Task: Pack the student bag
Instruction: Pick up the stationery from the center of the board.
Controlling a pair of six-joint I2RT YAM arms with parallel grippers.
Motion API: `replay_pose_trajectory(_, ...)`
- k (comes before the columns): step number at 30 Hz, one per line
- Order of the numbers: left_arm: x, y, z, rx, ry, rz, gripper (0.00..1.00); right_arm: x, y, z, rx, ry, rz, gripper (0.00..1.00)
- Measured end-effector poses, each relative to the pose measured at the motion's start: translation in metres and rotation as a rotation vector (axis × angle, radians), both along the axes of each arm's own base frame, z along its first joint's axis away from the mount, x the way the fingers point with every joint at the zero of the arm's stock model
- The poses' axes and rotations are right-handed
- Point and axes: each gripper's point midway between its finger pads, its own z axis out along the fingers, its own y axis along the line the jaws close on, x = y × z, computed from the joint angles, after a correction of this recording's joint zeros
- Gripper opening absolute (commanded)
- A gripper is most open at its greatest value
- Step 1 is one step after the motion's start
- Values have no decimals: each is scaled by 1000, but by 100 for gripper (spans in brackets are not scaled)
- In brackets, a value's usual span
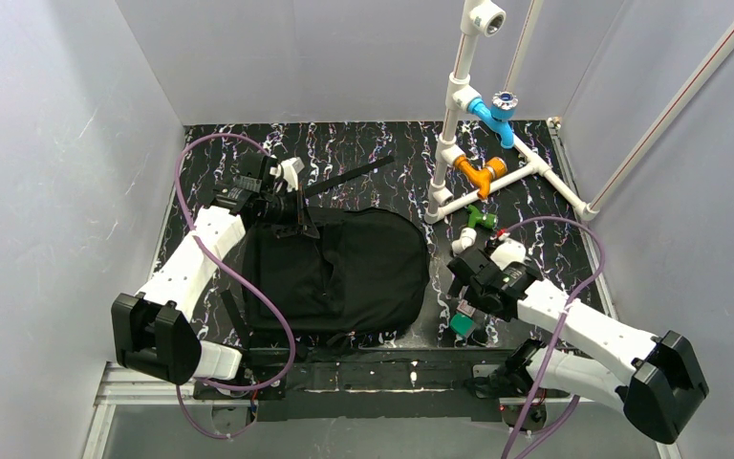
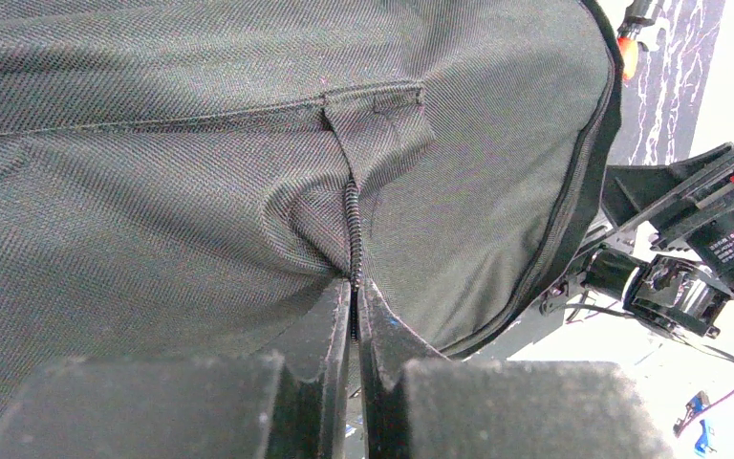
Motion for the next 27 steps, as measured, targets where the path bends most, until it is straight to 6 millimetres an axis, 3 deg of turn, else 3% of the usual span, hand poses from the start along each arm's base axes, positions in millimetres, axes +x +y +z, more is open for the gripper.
replay_pose_trajectory(3,0,0,0,0,-1,0,0,-1,3,-3,31,-6,3,81)
replay_pose_trajectory(10,0,-1,0,-3,1,-2,0,-4,6,-26,21,37,9,83)
replay_pose_trajectory(16,-1,-1,0,-6,2,-3,0,-1,3,-44,-10,47,-8,75)
replay_pose_trajectory(24,-1,-2,0,-11,7,-1,0,11,-6,-43,-34,-46,-29,60)
replay_pose_trajectory(27,-1,-2,0,-11,8,0,0,14,-5,-42,-33,-60,-21,49)
